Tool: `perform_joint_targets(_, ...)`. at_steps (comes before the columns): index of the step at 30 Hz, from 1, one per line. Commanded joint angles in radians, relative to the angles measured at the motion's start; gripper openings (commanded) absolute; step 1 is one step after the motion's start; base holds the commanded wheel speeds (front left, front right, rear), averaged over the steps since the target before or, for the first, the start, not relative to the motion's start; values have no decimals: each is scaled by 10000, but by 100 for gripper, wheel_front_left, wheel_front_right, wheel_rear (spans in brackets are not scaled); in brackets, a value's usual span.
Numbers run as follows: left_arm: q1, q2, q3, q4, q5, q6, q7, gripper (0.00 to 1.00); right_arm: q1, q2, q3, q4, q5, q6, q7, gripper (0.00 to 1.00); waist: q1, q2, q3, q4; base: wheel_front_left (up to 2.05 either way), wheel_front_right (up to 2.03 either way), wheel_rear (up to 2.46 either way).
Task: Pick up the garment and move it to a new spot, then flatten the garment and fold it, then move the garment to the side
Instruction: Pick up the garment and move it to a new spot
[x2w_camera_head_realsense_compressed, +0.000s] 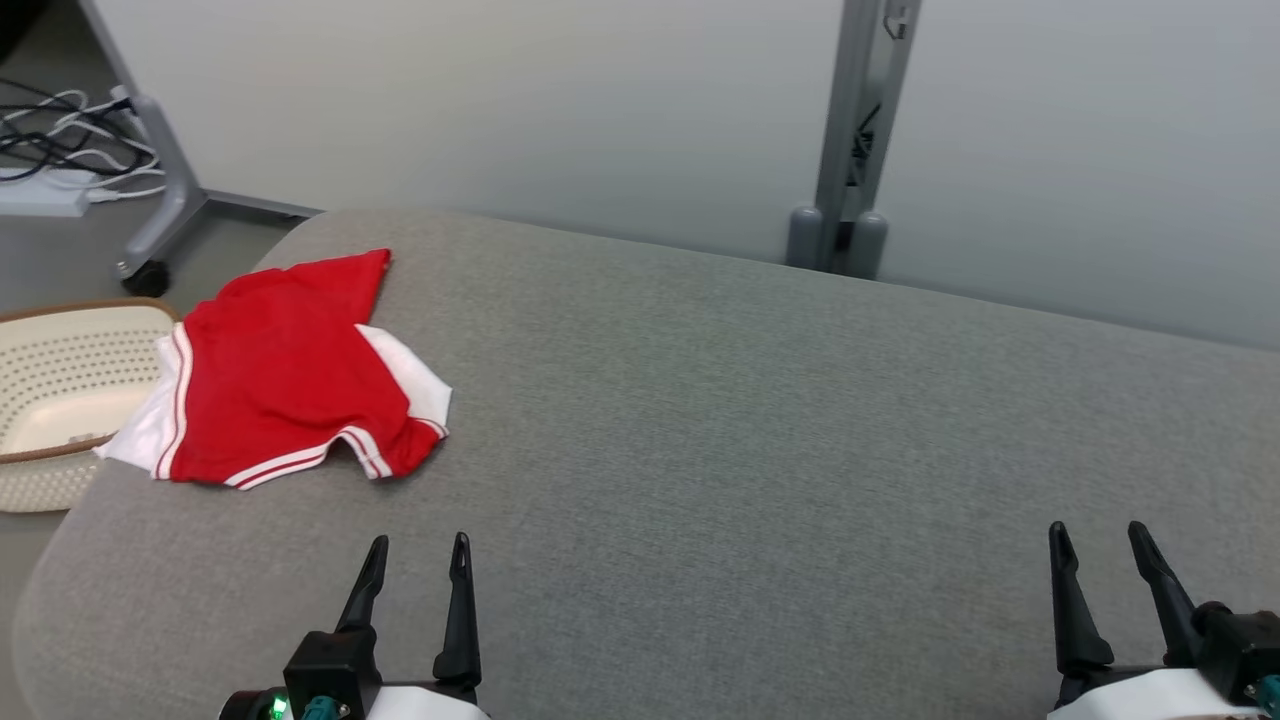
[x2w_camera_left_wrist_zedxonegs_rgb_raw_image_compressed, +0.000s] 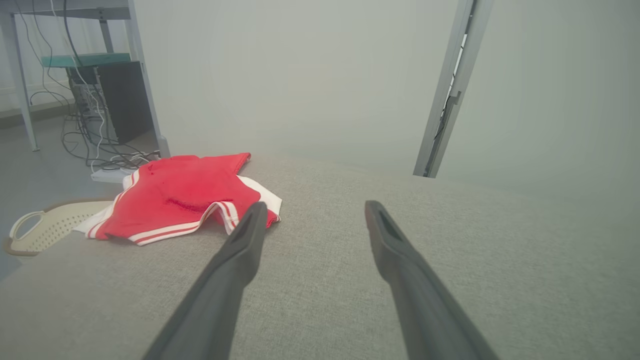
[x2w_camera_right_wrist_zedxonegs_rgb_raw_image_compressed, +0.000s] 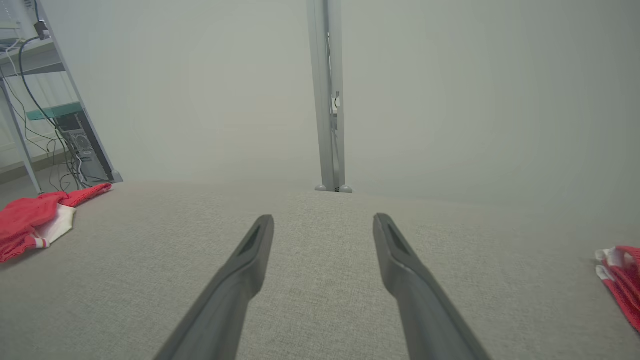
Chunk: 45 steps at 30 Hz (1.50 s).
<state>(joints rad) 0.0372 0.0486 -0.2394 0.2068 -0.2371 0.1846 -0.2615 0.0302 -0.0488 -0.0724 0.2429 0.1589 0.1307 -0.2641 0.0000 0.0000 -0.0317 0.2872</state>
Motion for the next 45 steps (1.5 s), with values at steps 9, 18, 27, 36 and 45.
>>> perform_joint_targets(9, 314, 40, 542, -218, 166, -116, -35, 100, -52, -53, 658, -262, 28, 1, -15, 100, 0, 0, -95, 1974, 0, 0, 0)
perform_joint_targets(18, 705, 37, 1115, -1086, -126, 418, -35, 100, -789, -70, 1727, -169, -65, 2, -16, 100, 0, 0, 266, 2253, 0, 0, 0)
perform_joint_targets(27, 857, 37, 1234, -1504, -333, 718, -35, 100, -1139, -246, 2222, 22, 321, 2, -16, 100, 0, 0, 348, 2301, 0, 0, 0)
perform_joint_targets(36, 492, 34, 1292, -1158, -173, 714, -35, 100, -689, -238, 1855, -341, 331, 2, -15, 100, 0, 0, 306, 2278, 0, 0, 0)
perform_joint_targets(45, -1519, 98, 2269, 101, 253, 94, -32, 100, -633, -799, 1986, -1402, 214, 1, -15, 100, 0, 0, 1257, 1726, 0, 0, 0)
